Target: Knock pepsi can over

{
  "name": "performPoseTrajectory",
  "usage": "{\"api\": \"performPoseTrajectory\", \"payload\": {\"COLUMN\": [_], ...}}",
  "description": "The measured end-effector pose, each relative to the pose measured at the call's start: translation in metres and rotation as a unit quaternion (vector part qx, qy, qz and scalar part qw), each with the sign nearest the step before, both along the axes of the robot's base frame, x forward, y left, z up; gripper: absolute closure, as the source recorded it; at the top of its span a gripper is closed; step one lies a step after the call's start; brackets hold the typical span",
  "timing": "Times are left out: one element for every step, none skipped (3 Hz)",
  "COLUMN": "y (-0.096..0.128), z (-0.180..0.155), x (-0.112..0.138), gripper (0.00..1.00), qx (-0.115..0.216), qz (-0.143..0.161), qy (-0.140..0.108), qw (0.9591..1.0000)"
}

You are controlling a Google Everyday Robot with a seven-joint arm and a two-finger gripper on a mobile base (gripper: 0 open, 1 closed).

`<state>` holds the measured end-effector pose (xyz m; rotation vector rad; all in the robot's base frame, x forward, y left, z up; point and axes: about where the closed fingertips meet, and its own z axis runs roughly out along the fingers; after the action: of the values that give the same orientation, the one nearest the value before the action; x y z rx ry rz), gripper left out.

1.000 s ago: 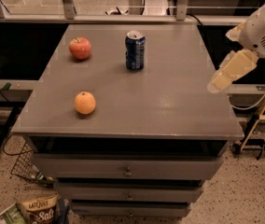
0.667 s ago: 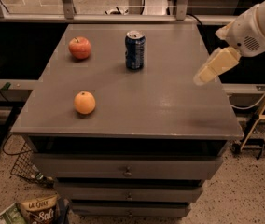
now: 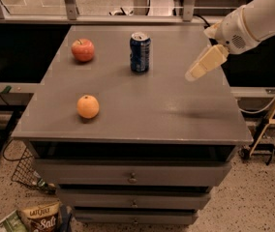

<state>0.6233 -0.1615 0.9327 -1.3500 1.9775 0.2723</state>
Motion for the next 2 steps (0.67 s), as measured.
{"api": "performPoseTrajectory", "payload": {"y": [0.007, 0.028], "z": [-0.002, 0.000], "x": [0.004, 0.021], "gripper": [0.00, 0.00], "qx": [0.012, 0.042], "qz": [-0.002, -0.001], "qy": [-0.005, -0.021], "qw": [0.9999, 0.9989]}}
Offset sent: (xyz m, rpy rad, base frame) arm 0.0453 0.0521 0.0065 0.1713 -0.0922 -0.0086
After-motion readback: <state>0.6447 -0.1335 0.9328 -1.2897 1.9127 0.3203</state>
